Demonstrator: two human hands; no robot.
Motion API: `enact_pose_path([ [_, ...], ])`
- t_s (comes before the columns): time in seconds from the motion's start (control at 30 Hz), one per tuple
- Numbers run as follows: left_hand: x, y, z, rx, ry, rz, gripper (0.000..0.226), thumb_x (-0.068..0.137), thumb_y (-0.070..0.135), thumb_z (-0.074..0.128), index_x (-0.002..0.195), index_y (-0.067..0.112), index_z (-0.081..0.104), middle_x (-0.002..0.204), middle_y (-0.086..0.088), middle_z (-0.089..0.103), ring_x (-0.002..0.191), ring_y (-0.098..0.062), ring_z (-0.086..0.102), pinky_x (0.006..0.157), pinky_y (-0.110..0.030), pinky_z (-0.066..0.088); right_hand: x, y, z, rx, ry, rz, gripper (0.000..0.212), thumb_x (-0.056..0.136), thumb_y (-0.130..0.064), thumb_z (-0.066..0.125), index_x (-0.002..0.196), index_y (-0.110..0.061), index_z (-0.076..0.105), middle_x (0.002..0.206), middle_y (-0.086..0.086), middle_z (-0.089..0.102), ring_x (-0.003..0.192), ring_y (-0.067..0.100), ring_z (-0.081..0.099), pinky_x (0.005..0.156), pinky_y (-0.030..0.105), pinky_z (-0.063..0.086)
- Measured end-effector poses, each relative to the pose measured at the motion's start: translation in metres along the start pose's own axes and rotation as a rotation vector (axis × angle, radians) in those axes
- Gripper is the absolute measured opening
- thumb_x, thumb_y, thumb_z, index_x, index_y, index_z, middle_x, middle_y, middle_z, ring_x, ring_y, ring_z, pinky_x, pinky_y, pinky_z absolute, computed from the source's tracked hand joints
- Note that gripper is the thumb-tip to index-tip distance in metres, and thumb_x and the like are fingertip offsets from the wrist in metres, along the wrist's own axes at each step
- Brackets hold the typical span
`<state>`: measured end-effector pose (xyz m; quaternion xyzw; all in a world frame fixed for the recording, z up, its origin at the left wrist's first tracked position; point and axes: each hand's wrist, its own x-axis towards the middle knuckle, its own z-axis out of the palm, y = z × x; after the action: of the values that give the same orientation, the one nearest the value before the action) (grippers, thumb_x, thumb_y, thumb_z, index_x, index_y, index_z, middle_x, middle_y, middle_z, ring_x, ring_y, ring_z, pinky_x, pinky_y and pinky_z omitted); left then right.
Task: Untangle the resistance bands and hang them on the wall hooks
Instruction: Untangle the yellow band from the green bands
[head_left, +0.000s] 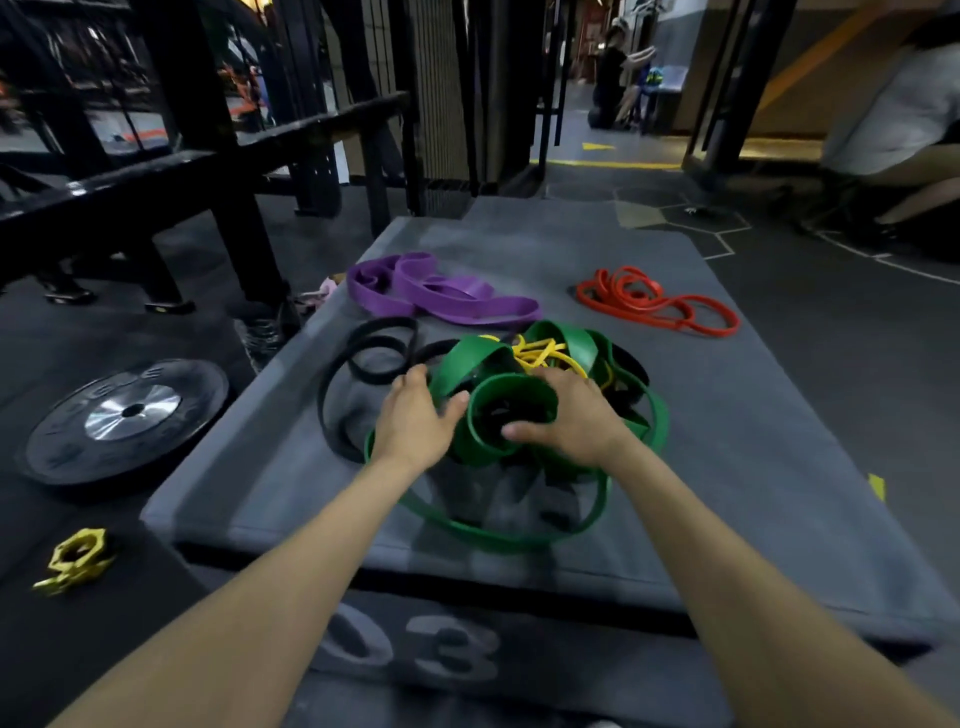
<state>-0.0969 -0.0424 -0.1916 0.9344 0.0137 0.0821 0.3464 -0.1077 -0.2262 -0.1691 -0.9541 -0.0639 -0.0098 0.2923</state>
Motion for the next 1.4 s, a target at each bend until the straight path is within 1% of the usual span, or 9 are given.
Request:
enact_pose_path([
  [0.13,0.005,0.004,0.000,0.232,-0.014,0.072,0.052,0.092,0.046,0.045,0.127,0.008,0.051,0.126,-0.019,0.053,0.120,-0.035,0.044,0.101,-0.038,0.035,-0.001,0.008,-0.004,-0.235,-0.064,-0.004,0.093,0.069,-0.036,0.079,0.144,-0.021,0.026,0.142,0.010,0.040,0.132,0.031,0.037,0.106,0.045,0.037],
  [0.33,0.012,0.003,-0.010,0.464,-0.032,-0.024,0.045,0.091,0.041,0.049,0.131,0.019,0.045,0.139,-0.008,0.044,0.127,-0.036,0.039,0.101,-0.041,0.035,-0.004,0.017,-0.023,-0.085,0.228,0.098,0.030,0.073,-0.030,0.076,0.100,-0.022,0.068,0.097,0.007,0.067,0.098,0.029,0.060,0.075,0.034,0.047],
  [0.47,0.019,-0.005,-0.020,0.221,0.089,-0.087,0.019,0.093,0.020,0.048,0.104,0.013,0.061,0.108,-0.016,0.065,0.101,-0.037,0.059,0.072,-0.032,0.041,-0.012,0.022,-0.042,0.014,0.466,0.224,0.020,0.075,-0.030,0.073,0.094,-0.024,0.071,0.099,0.007,0.069,0.098,0.031,0.061,0.074,0.035,0.047],
  [0.63,0.013,0.011,-0.014,-0.269,0.063,-0.082,0.024,0.089,0.015,0.058,0.109,0.002,0.059,0.103,-0.016,0.066,0.097,-0.029,0.062,0.085,-0.033,0.047,-0.021,0.035,-0.059,-0.054,0.769,0.302,0.016,0.081,-0.027,0.066,0.096,-0.023,0.072,0.100,0.006,0.070,0.093,0.032,0.063,0.072,0.038,0.051],
  [0.8,0.001,0.021,0.011,-0.174,-0.160,-0.024,0.040,0.087,0.025,0.062,0.121,0.005,0.053,0.114,-0.018,0.059,0.100,-0.028,0.059,0.086,-0.025,0.041,-0.021,0.040,-0.048,-0.149,0.442,0.112,0.024,0.084,-0.015,0.061,0.103,-0.023,0.072,0.110,0.007,0.063,0.104,0.031,0.057,0.081,0.037,0.048],
  [1.0,0.016,0.013,0.018,-0.061,-0.076,0.046,0.041,0.087,0.022,0.062,0.123,0.007,0.049,0.124,-0.014,0.048,0.112,-0.026,0.053,0.102,-0.034,0.040,-0.015,0.024,-0.024,-0.218,-0.119,-0.096,0.032,0.085,-0.008,0.059,0.110,-0.026,0.069,0.125,0.001,0.059,0.118,0.023,0.052,0.100,0.037,0.043],
  [1.2,0.038,0.013,0.028,-0.543,-0.046,-0.119,0.015,0.097,0.008,0.040,0.091,0.011,0.054,0.080,-0.006,0.057,0.066,-0.016,0.055,0.054,-0.019,0.047,-0.003,0.033,-0.032,-0.201,0.061,0.009,0.033,0.085,-0.011,0.057,0.107,-0.031,0.070,0.119,0.002,0.065,0.111,0.026,0.057,0.088,0.033,0.048],
  [1.27,0.050,0.007,0.032,-0.380,0.000,-0.071,0.016,0.092,0.000,0.046,0.097,0.008,0.059,0.081,-0.006,0.058,0.073,-0.020,0.059,0.065,-0.025,0.051,0.001,0.038,-0.032,-0.172,0.132,0.051,0.032,0.085,-0.012,0.057,0.108,-0.031,0.070,0.116,0.002,0.067,0.110,0.027,0.057,0.084,0.033,0.049],
  [1.4,0.082,0.001,0.036,-0.027,-0.036,0.051,0.046,0.085,-0.002,0.051,0.130,0.003,0.047,0.133,-0.016,0.045,0.121,-0.029,0.049,0.107,-0.030,0.034,0.009,0.042,-0.030,-0.146,0.121,0.079,0.029,0.085,-0.015,0.061,0.109,-0.030,0.069,0.116,0.004,0.066,0.108,0.028,0.058,0.084,0.034,0.050],
])
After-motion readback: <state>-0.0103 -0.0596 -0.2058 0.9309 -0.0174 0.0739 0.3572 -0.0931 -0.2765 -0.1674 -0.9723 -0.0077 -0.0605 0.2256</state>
